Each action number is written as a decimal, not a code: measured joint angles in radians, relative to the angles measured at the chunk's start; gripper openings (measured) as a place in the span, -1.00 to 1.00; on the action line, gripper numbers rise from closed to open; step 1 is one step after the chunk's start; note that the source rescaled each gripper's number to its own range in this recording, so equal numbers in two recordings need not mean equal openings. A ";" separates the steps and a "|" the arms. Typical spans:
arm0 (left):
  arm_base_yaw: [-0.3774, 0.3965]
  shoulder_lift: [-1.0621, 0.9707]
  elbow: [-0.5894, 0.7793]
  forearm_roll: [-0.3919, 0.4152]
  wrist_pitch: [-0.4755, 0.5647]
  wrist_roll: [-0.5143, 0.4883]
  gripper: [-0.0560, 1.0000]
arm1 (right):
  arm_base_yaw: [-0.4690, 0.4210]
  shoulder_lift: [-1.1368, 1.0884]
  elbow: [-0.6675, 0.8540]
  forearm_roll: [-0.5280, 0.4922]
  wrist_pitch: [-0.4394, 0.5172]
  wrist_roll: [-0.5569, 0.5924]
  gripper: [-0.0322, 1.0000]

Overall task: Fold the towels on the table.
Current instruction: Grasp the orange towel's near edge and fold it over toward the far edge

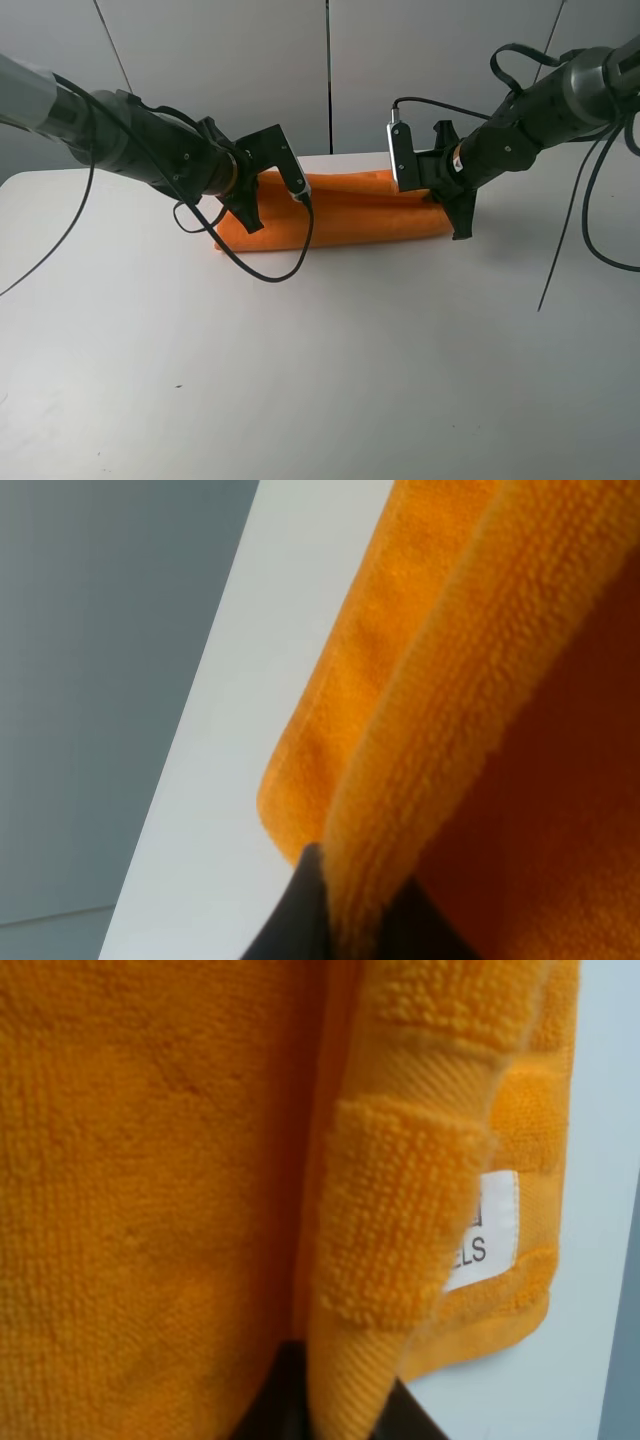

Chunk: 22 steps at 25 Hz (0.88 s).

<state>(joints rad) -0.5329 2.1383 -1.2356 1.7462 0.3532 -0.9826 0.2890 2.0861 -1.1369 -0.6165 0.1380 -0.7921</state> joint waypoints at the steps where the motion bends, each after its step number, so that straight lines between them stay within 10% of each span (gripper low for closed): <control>1: 0.000 0.000 -0.001 0.000 0.002 0.000 -0.89 | 0.000 0.000 0.000 0.000 0.000 0.000 -0.83; 11: 0.026 0.000 -0.001 -0.020 0.113 0.000 -0.67 | -0.029 0.000 0.000 -0.018 0.041 0.000 0.13; 22: 0.026 0.000 -0.001 -0.020 0.209 0.000 0.96 | -0.029 -0.090 0.000 0.018 0.037 0.122 0.26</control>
<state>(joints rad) -0.5073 2.1383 -1.2365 1.7258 0.5625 -0.9830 0.2598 1.9957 -1.1369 -0.5986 0.1750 -0.6698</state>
